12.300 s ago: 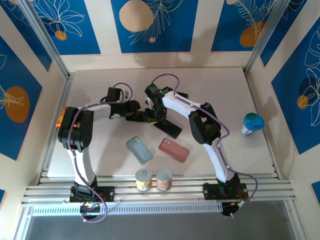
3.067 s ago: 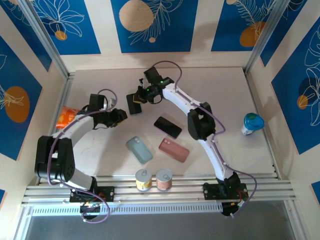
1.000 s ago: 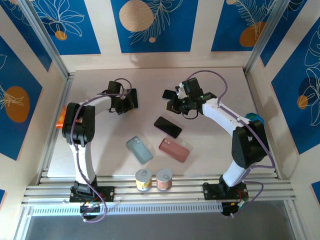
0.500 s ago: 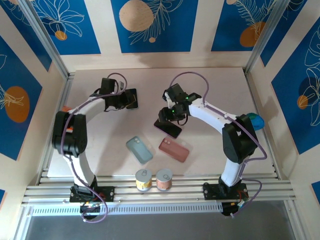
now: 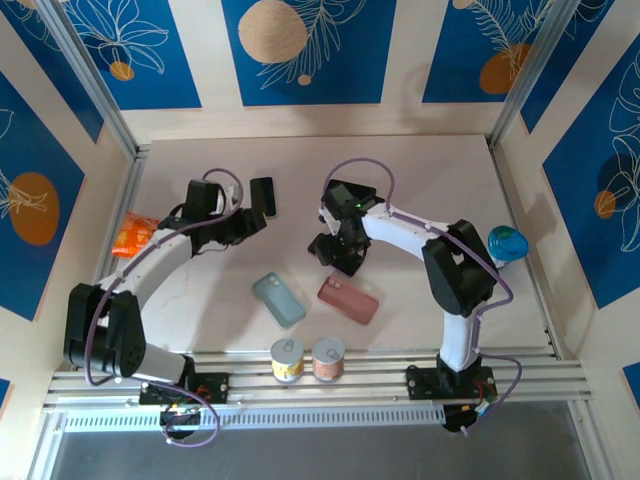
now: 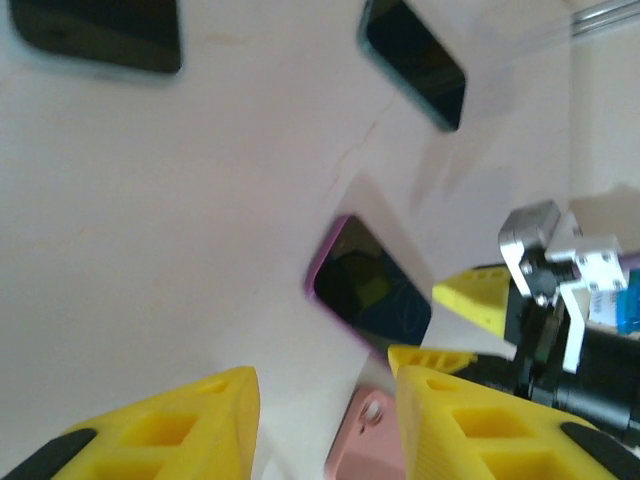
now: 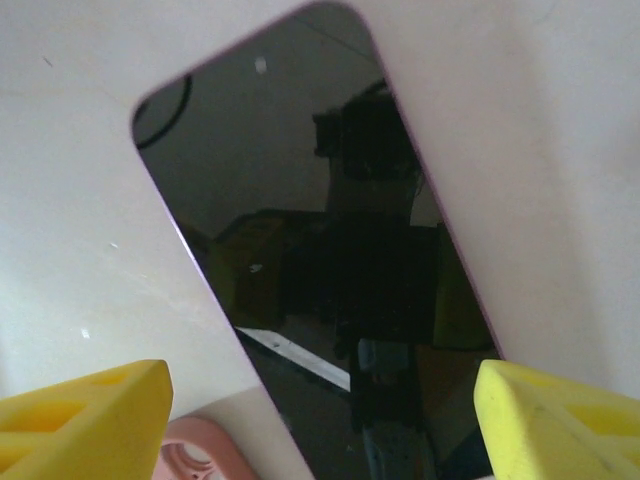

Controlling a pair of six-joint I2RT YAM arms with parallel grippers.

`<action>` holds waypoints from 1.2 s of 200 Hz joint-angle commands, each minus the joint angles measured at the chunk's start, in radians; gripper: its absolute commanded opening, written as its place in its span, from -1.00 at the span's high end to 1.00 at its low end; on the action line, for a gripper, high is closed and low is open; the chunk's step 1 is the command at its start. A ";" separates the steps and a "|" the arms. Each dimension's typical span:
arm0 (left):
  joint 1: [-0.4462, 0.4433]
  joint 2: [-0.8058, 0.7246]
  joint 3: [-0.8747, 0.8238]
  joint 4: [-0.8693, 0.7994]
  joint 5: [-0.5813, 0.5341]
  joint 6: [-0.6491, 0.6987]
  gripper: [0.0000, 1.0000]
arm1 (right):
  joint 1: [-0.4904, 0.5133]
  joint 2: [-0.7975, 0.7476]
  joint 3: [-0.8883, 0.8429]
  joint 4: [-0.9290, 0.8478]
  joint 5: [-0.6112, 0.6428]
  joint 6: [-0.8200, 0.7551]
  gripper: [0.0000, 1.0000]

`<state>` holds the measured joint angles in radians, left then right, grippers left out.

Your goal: Put the phone into the phone case

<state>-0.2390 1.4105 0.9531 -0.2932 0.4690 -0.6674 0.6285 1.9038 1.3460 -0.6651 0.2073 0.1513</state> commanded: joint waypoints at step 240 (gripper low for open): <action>-0.002 -0.087 -0.083 -0.070 -0.055 0.009 0.15 | 0.018 0.172 0.120 -0.042 0.080 -0.176 -0.86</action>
<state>-0.2390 1.3178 0.8776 -0.3466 0.4175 -0.6720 0.6357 2.0483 1.4528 -0.6762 0.2684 -0.0071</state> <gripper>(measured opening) 0.425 0.945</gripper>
